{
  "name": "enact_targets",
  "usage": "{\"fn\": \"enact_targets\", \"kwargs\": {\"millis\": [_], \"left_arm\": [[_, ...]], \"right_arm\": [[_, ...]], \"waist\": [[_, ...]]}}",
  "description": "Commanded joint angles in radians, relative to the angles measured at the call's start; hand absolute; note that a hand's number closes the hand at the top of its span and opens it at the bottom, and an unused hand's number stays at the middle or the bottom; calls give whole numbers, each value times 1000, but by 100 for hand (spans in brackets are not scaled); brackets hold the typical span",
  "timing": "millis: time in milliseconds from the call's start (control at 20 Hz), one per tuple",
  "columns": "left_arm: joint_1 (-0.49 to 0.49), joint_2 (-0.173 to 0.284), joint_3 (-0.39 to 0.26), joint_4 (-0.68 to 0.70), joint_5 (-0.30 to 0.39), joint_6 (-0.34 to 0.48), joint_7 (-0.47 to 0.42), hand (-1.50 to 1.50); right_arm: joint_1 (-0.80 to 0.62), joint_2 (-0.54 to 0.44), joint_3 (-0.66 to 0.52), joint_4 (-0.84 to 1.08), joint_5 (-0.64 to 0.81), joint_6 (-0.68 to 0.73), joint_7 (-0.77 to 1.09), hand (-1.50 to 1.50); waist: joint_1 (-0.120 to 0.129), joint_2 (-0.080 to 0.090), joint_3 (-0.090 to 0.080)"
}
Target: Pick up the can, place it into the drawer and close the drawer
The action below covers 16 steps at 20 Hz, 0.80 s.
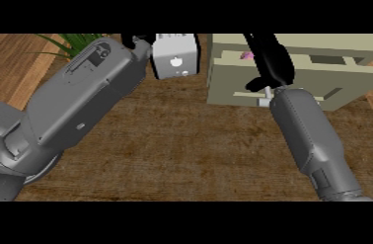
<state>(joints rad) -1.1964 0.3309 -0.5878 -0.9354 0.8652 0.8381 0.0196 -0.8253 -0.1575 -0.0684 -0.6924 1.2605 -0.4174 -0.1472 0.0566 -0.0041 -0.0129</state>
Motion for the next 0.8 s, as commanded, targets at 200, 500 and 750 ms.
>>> {"fn": "enact_targets", "kwargs": {"millis": [200,500,750], "left_arm": [[-10,72,24,-55,-22,-10,73,-150],[43,83,16,-115,-49,7,70,-150],[45,81,17,-150,-64,21,97,-150]], "right_arm": [[-101,0,-74,237,0,-185,-21,-150],[-222,-65,-120,353,5,-225,-21,-150],[-294,-19,-110,419,46,-283,50,-150]], "waist": [[6,23,15],[26,28,16],[31,32,15]]}}
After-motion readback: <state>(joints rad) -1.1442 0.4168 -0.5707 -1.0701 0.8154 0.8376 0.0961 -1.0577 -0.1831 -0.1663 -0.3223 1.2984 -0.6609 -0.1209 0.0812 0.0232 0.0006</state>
